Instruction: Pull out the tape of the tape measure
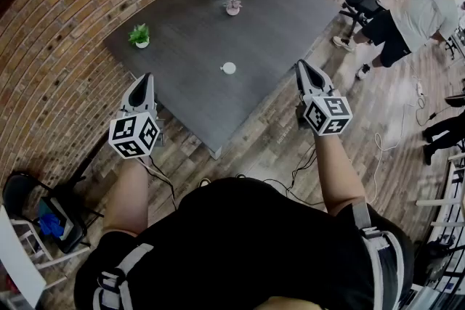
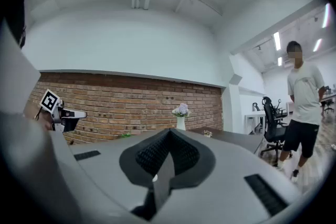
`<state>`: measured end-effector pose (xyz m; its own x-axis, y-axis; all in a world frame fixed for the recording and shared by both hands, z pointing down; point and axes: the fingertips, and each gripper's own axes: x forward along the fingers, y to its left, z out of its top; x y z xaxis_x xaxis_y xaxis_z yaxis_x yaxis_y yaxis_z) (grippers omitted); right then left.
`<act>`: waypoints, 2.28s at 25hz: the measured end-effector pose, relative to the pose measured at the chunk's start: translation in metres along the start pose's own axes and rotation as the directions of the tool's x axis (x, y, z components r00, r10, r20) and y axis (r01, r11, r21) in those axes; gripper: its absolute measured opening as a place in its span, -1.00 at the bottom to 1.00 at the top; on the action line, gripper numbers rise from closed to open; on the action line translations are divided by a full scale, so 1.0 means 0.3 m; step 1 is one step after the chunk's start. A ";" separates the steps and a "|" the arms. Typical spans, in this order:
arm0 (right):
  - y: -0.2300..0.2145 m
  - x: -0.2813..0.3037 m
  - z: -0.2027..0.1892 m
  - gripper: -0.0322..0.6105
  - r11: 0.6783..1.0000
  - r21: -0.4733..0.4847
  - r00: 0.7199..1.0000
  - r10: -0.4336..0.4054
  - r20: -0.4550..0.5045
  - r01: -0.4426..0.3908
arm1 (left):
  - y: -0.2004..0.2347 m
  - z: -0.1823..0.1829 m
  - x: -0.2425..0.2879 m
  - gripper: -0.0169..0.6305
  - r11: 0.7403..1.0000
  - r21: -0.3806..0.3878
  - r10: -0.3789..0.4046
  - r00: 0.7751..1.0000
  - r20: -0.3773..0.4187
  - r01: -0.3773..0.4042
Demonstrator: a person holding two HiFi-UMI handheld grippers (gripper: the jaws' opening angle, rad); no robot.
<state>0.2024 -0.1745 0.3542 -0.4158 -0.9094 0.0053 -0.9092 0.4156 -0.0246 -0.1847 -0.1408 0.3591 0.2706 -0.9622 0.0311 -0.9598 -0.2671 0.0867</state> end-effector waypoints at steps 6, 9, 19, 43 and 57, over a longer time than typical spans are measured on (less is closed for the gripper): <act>0.017 0.001 0.002 -0.91 1.000 -0.001 1.000 -0.007 -0.003 0.007 | 0.008 0.007 -0.003 -0.92 1.000 -0.006 -0.011 1.000 0.005 0.011; 0.028 0.002 0.001 -0.91 1.000 0.003 1.000 -0.012 0.000 0.012 | 0.018 0.002 -0.001 -0.92 1.000 -0.009 -0.018 1.000 0.004 0.018; 0.102 0.026 -0.036 -0.91 1.000 0.011 1.000 -0.007 -0.028 0.007 | 0.044 -0.039 -0.004 -0.92 0.998 -0.025 -0.065 0.997 -0.033 0.064; 0.340 0.464 -0.640 -0.18 0.943 0.041 0.817 0.307 -0.488 -0.330 | 0.054 -0.221 0.089 -0.92 0.996 -0.057 -0.071 0.978 -0.194 0.061; 0.294 0.692 -0.935 -0.11 0.835 0.007 0.596 0.399 -0.697 -0.550 | -0.030 -0.297 0.206 -0.92 0.997 -0.050 0.042 0.962 -0.269 -0.058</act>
<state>0.0304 -0.3224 0.6336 -0.6243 -0.3658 0.6902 -0.5301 0.8474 -0.0303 -0.1526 -0.1932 0.4489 0.2402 -0.9227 0.3017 -0.9688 -0.2082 0.1345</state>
